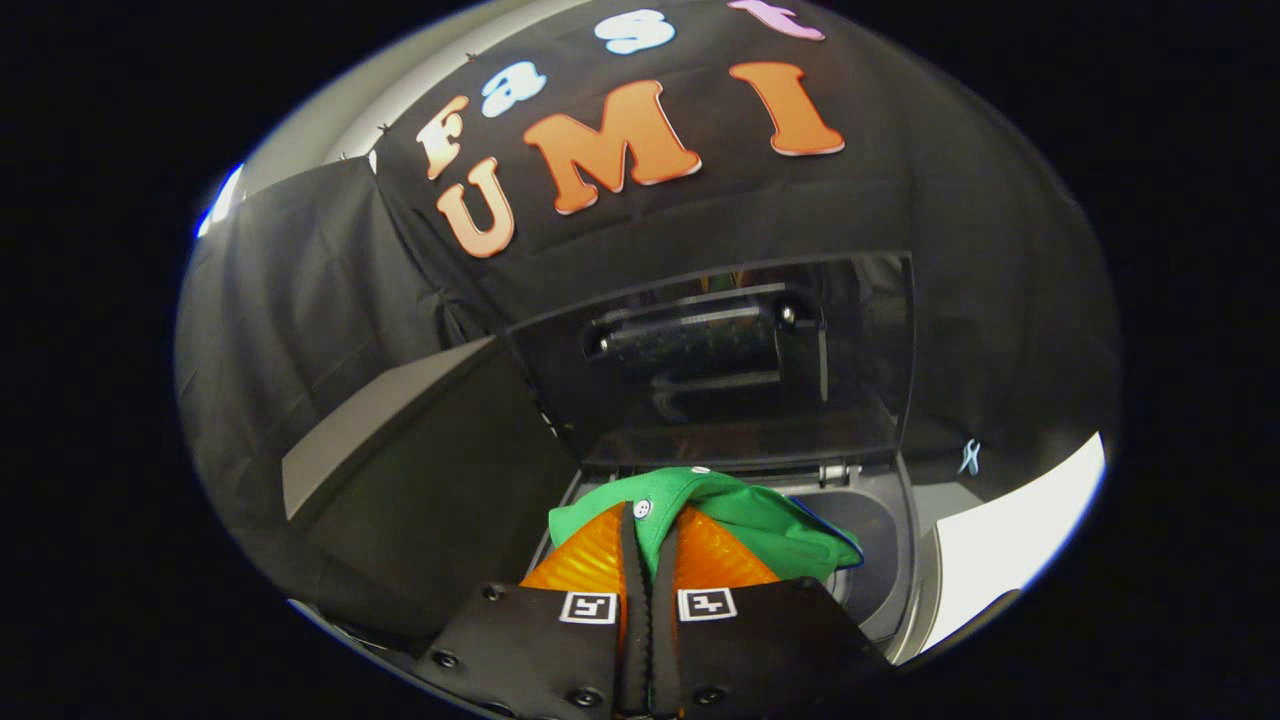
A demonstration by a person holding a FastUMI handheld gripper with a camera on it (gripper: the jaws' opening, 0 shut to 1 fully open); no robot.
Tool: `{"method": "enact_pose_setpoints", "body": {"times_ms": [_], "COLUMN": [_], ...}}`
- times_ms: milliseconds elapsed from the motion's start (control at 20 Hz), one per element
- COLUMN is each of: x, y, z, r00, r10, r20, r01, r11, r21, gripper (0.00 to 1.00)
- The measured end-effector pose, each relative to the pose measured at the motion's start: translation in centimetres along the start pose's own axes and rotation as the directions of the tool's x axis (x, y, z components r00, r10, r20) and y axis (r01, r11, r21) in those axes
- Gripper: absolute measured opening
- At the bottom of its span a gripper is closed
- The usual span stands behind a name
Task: Put the clothes into the washing machine and then close the washing machine lid.
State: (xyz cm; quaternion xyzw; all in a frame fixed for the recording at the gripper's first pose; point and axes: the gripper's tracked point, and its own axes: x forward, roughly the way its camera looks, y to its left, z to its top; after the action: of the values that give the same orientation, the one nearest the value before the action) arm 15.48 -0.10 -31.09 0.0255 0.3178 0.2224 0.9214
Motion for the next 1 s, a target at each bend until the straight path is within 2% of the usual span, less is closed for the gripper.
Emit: {"method": "enact_pose_setpoints", "body": {"times_ms": [250,550,1000], "x": [4.6,8.2,12.0], "y": [-2.2,-3.7,-6.3], "z": [-5.0,-8.0,-12.0], "r00": [0.989,0.962,0.885], "r10": [-0.050,-0.118,-0.234], "r20": [-0.143,-0.245,-0.401], "r01": [0.055,0.126,0.240], "r11": [0.998,0.992,0.970], "r21": [0.032,0.016,-0.037], "gripper": [0.09,0.09,0.10]}}
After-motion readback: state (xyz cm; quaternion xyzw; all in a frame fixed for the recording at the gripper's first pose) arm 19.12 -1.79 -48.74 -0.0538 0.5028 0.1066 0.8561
